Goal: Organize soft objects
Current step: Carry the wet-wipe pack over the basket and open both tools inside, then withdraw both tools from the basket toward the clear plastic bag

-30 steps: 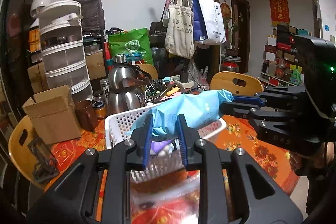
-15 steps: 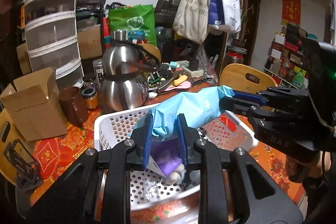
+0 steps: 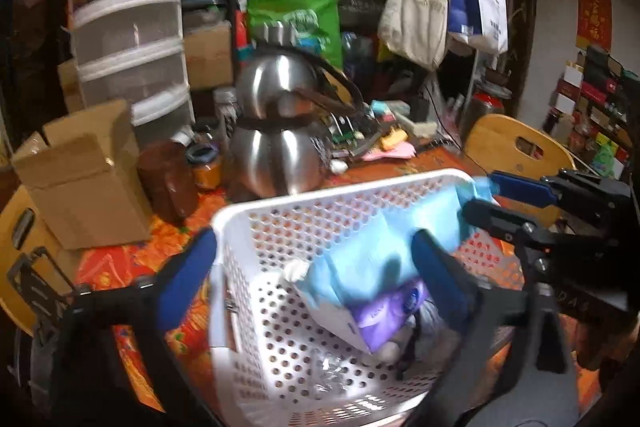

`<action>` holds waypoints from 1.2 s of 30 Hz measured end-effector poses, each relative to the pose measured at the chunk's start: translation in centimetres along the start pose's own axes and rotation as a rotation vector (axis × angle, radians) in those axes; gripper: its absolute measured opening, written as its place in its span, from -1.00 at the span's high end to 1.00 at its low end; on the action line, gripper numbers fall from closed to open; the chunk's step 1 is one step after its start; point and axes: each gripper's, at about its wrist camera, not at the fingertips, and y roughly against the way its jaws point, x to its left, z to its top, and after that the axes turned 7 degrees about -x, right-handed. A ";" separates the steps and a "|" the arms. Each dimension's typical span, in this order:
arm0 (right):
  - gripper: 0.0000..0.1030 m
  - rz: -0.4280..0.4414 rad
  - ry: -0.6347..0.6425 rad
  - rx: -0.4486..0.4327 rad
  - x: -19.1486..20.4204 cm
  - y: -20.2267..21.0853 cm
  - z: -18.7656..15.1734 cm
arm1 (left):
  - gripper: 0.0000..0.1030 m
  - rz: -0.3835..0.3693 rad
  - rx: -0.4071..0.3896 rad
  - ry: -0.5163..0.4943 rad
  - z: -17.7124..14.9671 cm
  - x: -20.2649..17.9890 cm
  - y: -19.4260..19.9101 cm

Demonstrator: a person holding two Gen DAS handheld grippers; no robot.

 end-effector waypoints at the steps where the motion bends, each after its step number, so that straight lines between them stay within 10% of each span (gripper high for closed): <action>1: 0.02 -0.006 -0.011 0.002 -0.3 0.2 -0.1 | -0.92 -0.006 -0.001 0.003 0.0 0.0 0.3; 5: -0.28 0.014 -0.064 0.003 -1.4 1.2 -0.5 | -1.00 -0.022 -0.019 0.003 -0.1 0.0 1.9; 21: -0.32 0.015 -0.133 0.067 -2.9 1.9 -2.6 | -1.00 -0.010 0.060 0.024 -2.5 -0.5 2.4; 36: -0.54 0.051 -0.250 0.112 -2.8 9.2 -14.2 | -0.99 0.069 0.216 0.143 -15.5 4.3 10.3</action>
